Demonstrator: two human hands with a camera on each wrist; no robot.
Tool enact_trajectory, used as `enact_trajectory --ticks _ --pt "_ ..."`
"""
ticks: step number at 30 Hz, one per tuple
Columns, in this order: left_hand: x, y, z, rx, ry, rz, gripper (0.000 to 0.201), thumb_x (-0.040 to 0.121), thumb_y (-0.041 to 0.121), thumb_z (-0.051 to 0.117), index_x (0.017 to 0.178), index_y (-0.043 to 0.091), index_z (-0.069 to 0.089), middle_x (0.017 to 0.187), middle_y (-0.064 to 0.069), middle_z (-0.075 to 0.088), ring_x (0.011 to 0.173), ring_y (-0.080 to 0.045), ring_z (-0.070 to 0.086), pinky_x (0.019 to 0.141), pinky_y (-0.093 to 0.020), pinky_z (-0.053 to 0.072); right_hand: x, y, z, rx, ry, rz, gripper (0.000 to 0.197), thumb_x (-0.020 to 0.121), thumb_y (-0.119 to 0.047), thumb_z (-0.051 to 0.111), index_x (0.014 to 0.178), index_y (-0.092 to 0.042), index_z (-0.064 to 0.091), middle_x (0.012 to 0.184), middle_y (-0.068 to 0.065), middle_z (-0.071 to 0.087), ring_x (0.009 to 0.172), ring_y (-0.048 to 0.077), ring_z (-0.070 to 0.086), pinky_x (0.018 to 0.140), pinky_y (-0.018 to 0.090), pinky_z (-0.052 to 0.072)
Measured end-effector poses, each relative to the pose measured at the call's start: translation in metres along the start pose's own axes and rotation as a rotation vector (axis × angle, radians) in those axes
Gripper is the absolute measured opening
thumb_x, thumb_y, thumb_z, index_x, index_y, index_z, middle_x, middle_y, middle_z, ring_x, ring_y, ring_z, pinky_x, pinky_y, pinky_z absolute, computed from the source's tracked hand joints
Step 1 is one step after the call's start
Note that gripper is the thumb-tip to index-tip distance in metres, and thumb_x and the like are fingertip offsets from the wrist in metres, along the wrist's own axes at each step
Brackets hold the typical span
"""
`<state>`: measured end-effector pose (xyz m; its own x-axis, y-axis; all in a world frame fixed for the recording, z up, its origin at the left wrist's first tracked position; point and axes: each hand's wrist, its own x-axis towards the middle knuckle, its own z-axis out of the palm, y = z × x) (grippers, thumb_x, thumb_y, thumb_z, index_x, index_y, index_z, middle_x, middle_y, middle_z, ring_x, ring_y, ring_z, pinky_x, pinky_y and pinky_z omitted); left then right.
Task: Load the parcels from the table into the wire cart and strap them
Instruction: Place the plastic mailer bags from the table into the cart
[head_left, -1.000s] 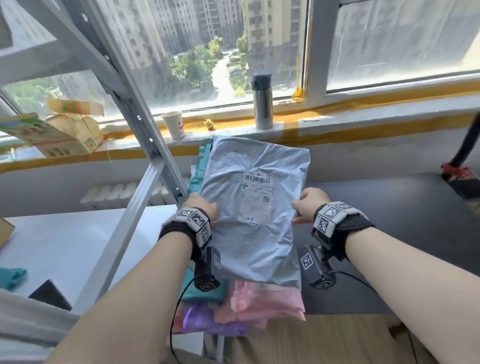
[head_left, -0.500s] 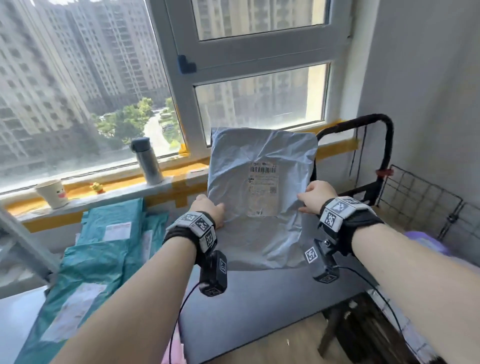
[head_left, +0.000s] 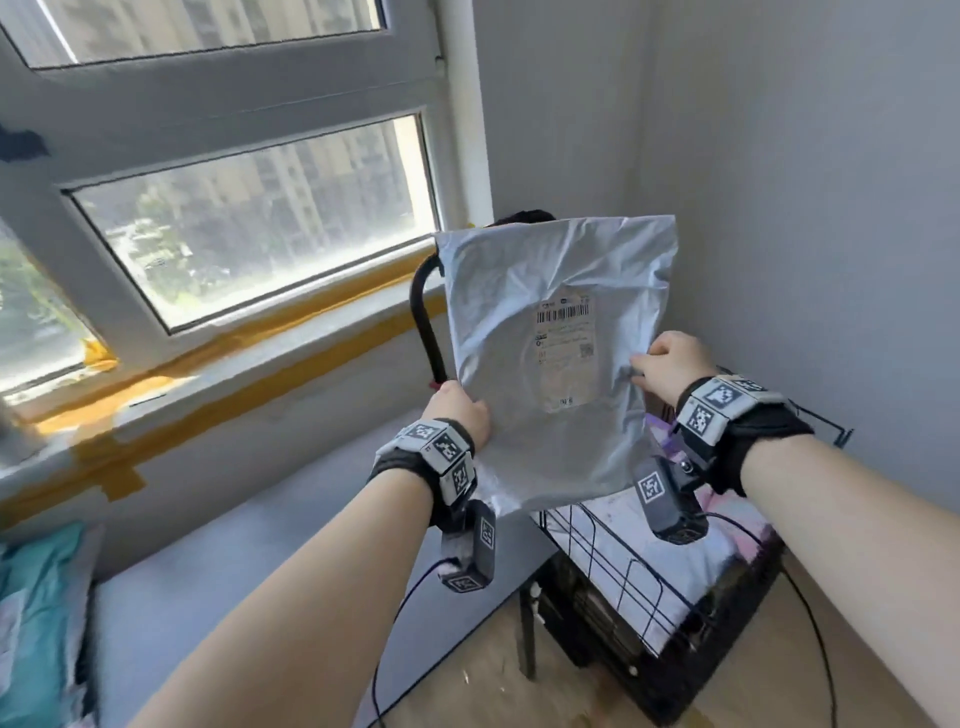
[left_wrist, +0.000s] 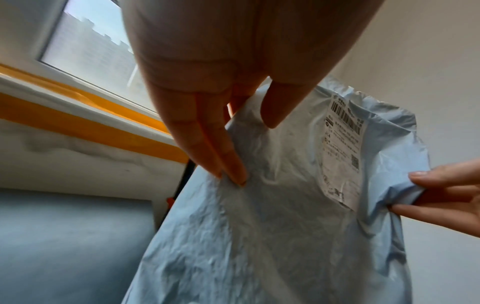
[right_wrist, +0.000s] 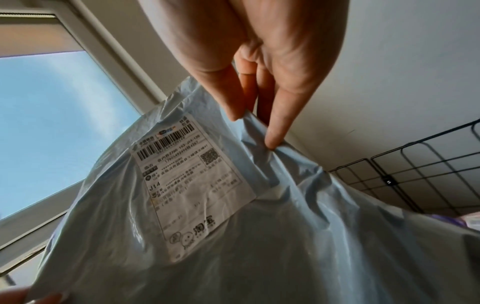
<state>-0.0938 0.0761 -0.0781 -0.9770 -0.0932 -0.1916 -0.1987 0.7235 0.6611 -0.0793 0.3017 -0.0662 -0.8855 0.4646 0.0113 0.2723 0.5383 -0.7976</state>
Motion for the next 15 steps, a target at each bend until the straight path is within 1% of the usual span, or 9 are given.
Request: enact_trajectory --ticks 1,3,5,6,7,9,11,14,15 --pt "0.008 0.009 0.011 -0.008 -0.022 0.013 0.032 0.092 0.019 0.046 0.118 0.0 0.049 0.117 -0.018 0.06 0.101 -0.034 0.063 0.087 -0.042 0.054 0.009 0.005 -0.006 -0.017 0.02 -0.001 0.036 0.084 -0.012 0.062 0.057 -0.017 0.039 0.078 0.013 0.053 0.077 0.026 0.056 0.076 0.036 0.05" --pt "0.024 0.025 0.03 -0.001 -0.062 0.05 0.032 0.091 0.02 0.047 0.115 0.0 0.051 0.115 -0.018 0.062 0.1 -0.034 0.064 0.087 -0.042 0.054 0.033 0.015 -0.016 -0.035 0.069 0.021 0.039 0.083 -0.01 0.063 0.055 -0.015 0.036 0.067 0.011 0.05 0.068 0.03 0.052 0.061 0.029 0.045" --pt "0.045 0.04 0.049 0.005 -0.108 0.082 0.032 0.091 0.021 0.046 0.114 0.0 0.051 0.114 -0.018 0.063 0.099 -0.033 0.064 0.087 -0.041 0.054 0.056 0.023 -0.024 -0.069 0.108 0.038 0.039 0.084 -0.009 0.063 0.057 -0.014 0.035 0.065 0.01 0.047 0.064 0.028 0.046 0.051 0.021 0.036" --pt "0.056 0.047 0.058 -0.001 -0.139 0.098 0.032 0.091 0.02 0.046 0.114 0.0 0.052 0.113 -0.017 0.063 0.098 -0.033 0.064 0.086 -0.04 0.054 0.068 0.027 -0.027 -0.093 0.119 0.046 0.038 0.085 -0.01 0.062 0.057 -0.014 0.036 0.07 0.011 0.05 0.067 0.025 0.046 0.052 0.024 0.035" --pt "0.069 0.053 0.068 0.0 -0.168 0.114 0.032 0.092 0.021 0.045 0.114 -0.001 0.052 0.112 -0.017 0.064 0.098 -0.032 0.064 0.086 -0.038 0.054 0.081 0.033 -0.028 -0.119 0.122 0.064 0.037 0.085 -0.011 0.062 0.058 -0.015 0.037 0.075 0.012 0.053 0.071 0.024 0.047 0.057 0.027 0.035" --pt "0.094 0.065 0.086 0.035 -0.237 0.125 0.033 0.095 0.023 0.042 0.114 -0.001 0.055 0.111 -0.017 0.064 0.098 -0.032 0.065 0.086 -0.038 0.054 0.107 0.044 -0.029 -0.185 0.136 0.09 0.036 0.085 -0.013 0.06 0.056 -0.015 0.038 0.079 0.012 0.054 0.075 0.025 0.048 0.064 0.028 0.033" --pt "0.119 0.072 0.106 0.043 -0.289 0.129 0.033 0.097 0.021 0.04 0.114 -0.002 0.056 0.114 -0.02 0.064 0.103 -0.033 0.063 0.091 -0.041 0.052 0.13 0.056 -0.028 -0.255 0.135 0.125 0.035 0.085 -0.012 0.06 0.056 -0.013 0.04 0.078 0.013 0.054 0.075 0.025 0.048 0.062 0.027 0.032" --pt "0.149 0.079 0.137 0.126 -0.406 0.065 0.034 0.097 0.013 0.043 0.126 -0.002 0.053 0.13 -0.016 0.055 0.121 -0.032 0.053 0.102 -0.038 0.044 0.156 0.078 -0.021 -0.33 0.106 0.2 0.025 0.085 -0.012 0.059 0.063 -0.007 0.049 0.072 0.014 0.052 0.072 0.026 0.048 0.056 0.029 0.032" --pt "0.157 0.08 0.147 0.142 -0.424 0.092 0.035 0.097 0.014 0.045 0.128 -0.002 0.052 0.133 -0.016 0.053 0.123 -0.031 0.051 0.104 -0.037 0.042 0.165 0.087 -0.018 -0.353 0.087 0.225 0.026 0.085 -0.011 0.058 0.062 -0.005 0.048 0.066 0.014 0.05 0.071 0.026 0.047 0.053 0.03 0.031"
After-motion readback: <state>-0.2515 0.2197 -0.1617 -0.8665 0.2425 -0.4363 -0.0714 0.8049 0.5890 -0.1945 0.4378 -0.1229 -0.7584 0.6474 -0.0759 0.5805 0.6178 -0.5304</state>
